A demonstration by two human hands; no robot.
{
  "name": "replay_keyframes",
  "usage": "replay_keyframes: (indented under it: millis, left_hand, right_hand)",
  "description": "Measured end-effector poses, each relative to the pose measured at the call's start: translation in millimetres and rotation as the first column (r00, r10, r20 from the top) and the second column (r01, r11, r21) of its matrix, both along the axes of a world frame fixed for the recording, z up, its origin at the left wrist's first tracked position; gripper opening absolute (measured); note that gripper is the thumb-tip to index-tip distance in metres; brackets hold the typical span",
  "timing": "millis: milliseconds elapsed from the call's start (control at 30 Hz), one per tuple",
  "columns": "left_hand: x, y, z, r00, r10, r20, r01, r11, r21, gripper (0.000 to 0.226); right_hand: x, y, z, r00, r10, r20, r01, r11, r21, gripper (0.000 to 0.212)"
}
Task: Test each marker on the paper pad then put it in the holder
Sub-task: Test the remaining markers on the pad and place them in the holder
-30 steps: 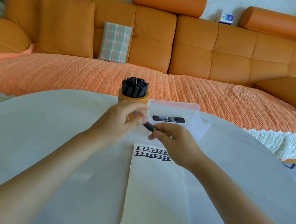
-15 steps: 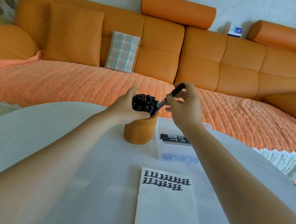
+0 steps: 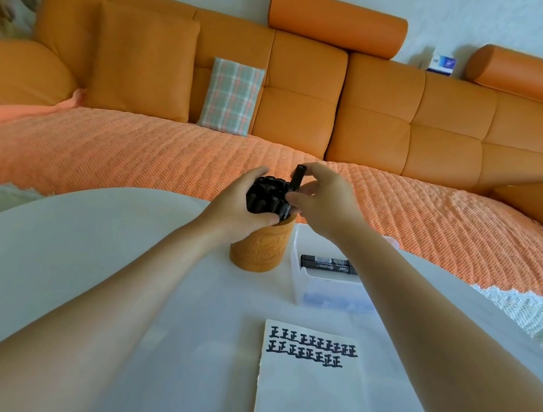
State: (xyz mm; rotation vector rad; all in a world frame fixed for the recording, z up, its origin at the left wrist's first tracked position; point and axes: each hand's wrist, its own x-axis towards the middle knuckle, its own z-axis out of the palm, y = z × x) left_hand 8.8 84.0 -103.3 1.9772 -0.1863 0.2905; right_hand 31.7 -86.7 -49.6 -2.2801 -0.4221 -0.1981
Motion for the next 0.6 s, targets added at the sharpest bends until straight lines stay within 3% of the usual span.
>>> replay_keyframes:
  millis: [67, 200, 300, 333, 433, 600]
  left_hand:
    - [0.7, 1.6, -1.6, 1.0, -0.002, -0.002, 0.002, 1.0, -0.006, 0.083]
    - [1.7, 3.5, -3.3, 0.999, -0.022, 0.026, 0.021, 0.999, 0.035, 0.077]
    - [2.7, 2.3, -0.3, 0.998, -0.02, 0.066, 0.018, 0.999, 0.033, 0.073]
    - [3.2, 2.0, 0.3, 0.998, -0.016, 0.067, 0.013, 0.999, 0.034, 0.073]
    - [3.1, 1.6, -1.1, 0.998, -0.03, 0.062, 0.025, 0.997, 0.079, 0.074]
    - [-3.6, 2.8, -7.3, 0.998, 0.021, 0.051, -0.029, 0.985, 0.172, 0.086]
  right_hand:
    - [-1.3, 0.6, 2.0, 1.0, -0.015, 0.025, 0.016, 0.999, -0.047, 0.019]
    - [3.6, -3.0, 7.6, 0.996, -0.071, -0.049, 0.076, 0.991, 0.113, 0.052]
    - [7.5, -5.0, 5.0, 0.989, -0.057, -0.137, 0.073, 0.99, 0.119, 0.018]
    - [7.7, -3.8, 2.5, 0.985, -0.037, -0.169, 0.057, 0.992, 0.114, 0.015]
    - [11.1, -0.8, -7.5, 0.967, -0.034, -0.254, 0.078, 0.983, 0.165, 0.024]
    - [5.6, -8.7, -18.5, 0.967, -0.045, -0.252, 0.082, 0.987, 0.14, 0.026]
